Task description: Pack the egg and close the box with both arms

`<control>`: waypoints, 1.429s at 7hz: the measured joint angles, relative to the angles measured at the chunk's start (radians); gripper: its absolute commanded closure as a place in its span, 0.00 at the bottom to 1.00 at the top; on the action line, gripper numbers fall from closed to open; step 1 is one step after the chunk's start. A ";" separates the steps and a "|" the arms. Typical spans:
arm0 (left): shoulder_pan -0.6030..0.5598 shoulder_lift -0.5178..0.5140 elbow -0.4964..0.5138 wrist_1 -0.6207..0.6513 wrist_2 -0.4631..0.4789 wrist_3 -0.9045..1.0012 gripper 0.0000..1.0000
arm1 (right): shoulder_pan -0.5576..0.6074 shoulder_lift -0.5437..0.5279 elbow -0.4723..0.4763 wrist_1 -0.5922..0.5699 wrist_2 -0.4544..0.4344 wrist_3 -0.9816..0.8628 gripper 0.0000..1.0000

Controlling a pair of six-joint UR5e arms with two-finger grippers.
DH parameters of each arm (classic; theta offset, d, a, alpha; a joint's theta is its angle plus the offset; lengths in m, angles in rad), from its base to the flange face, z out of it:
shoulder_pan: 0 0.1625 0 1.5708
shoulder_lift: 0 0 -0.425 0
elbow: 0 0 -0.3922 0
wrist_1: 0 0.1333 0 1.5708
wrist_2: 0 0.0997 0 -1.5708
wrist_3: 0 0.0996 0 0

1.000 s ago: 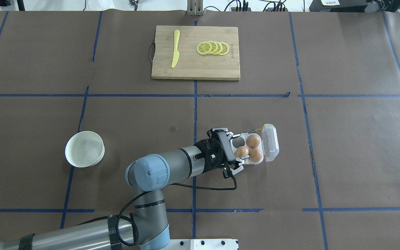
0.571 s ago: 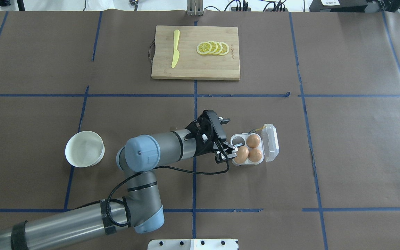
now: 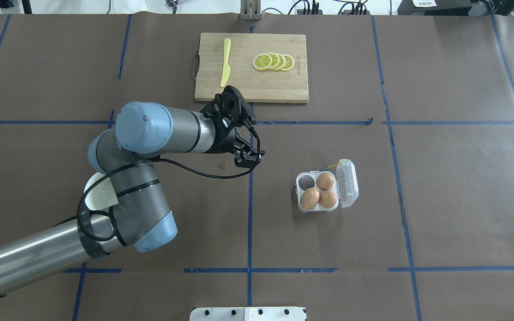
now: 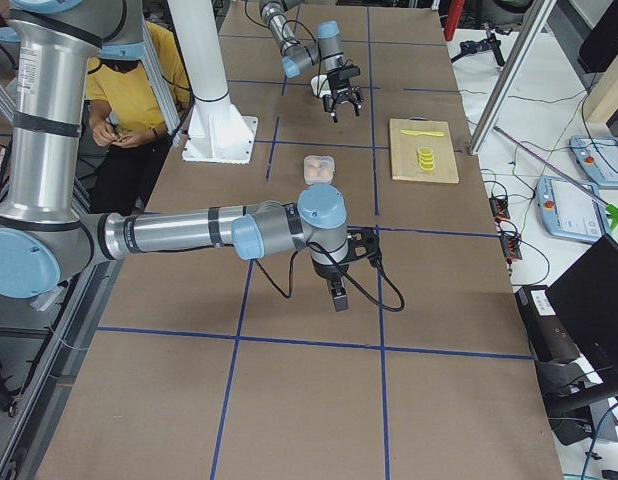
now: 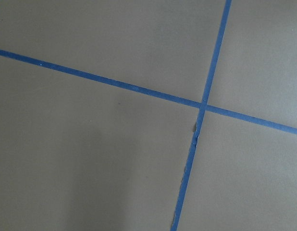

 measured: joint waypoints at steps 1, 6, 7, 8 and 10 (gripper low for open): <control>-0.086 0.037 -0.090 0.195 -0.062 0.004 0.00 | 0.000 0.000 -0.002 0.000 0.000 0.001 0.00; -0.532 0.206 -0.228 0.758 -0.168 0.124 0.00 | 0.000 0.003 -0.002 0.001 0.000 0.060 0.00; -0.610 0.234 -0.189 0.819 -0.173 0.149 0.00 | 0.000 0.005 -0.001 0.001 0.001 0.069 0.00; -0.680 0.277 -0.146 0.853 -0.177 0.191 0.00 | 0.000 0.007 -0.001 0.001 0.001 0.073 0.00; -0.800 0.383 -0.069 0.860 -0.234 0.230 0.00 | 0.000 0.007 0.000 0.001 0.001 0.075 0.00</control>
